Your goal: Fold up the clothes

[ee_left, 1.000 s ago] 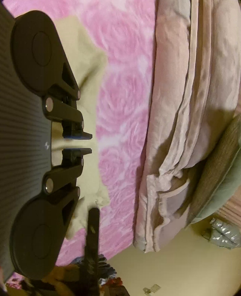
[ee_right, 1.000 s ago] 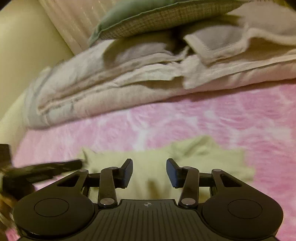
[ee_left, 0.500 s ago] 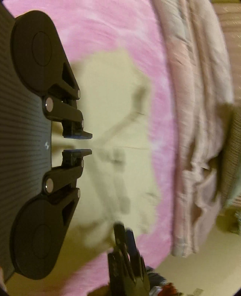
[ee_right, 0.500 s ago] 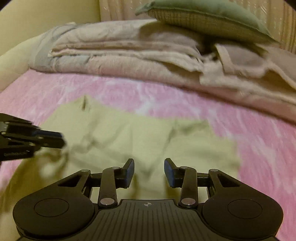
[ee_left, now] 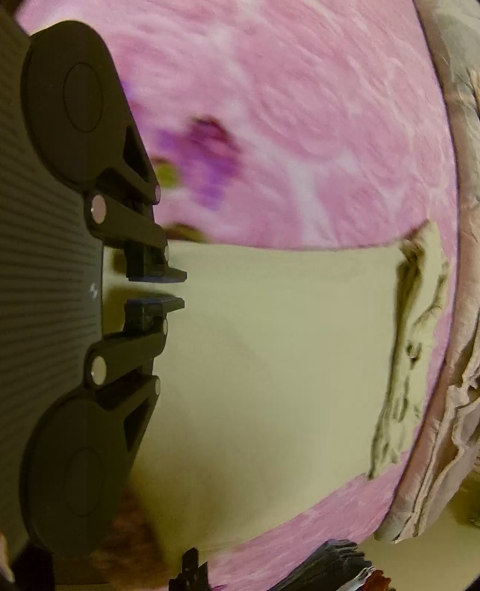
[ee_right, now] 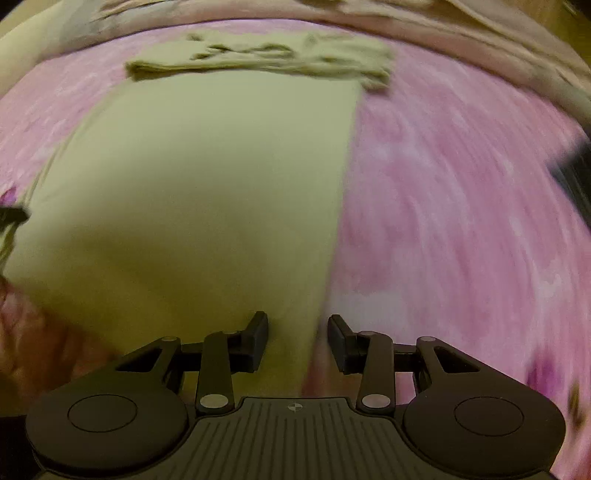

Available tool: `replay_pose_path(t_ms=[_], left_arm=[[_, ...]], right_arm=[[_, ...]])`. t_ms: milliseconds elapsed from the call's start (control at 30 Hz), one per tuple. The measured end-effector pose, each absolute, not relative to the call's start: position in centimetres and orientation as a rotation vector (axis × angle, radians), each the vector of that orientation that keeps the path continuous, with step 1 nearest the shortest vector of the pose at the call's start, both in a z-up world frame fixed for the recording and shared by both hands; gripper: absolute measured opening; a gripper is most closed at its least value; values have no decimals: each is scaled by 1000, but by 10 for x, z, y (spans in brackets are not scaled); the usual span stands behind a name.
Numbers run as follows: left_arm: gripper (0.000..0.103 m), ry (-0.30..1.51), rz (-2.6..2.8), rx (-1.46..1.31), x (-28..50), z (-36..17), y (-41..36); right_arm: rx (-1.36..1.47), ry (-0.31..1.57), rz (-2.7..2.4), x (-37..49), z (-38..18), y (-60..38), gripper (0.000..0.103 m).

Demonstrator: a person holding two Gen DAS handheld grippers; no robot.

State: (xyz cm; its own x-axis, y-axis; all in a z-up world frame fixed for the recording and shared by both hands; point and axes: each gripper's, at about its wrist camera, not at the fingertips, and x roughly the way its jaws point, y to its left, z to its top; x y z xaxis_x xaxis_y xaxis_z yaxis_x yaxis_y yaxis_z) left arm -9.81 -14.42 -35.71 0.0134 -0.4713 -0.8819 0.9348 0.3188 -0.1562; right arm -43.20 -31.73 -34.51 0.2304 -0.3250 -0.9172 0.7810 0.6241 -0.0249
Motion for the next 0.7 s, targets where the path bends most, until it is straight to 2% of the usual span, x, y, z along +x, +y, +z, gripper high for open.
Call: replay_pose_path(t_ms=[100, 233, 300, 400, 500, 600, 700], left_arm=[[6, 1010, -1207, 526, -101, -334, -135], [7, 992, -1202, 532, -105, -337, -148], [8, 984, -1198, 536, -107, -338, -154], [8, 1031, -1124, 555, -106, -358, -142], [8, 1062, -1105, 555, -110, -356, -121], [9, 1124, -1046, 614, -120, -347, -110], [19, 1155, -990, 626, -132, -328, -101]], right_arm=[[573, 1102, -895, -438, -333, -300, 40], [577, 973, -931, -413, -312, -301, 40], [583, 967, -913, -397, -321, -304, 40], [637, 1036, -935, -396, -346, -301, 40], [637, 1014, -947, -417, -345, -280, 40], [688, 1096, -942, -428, -346, -266, 41], [730, 1131, -928, -432, -333, -252, 43]])
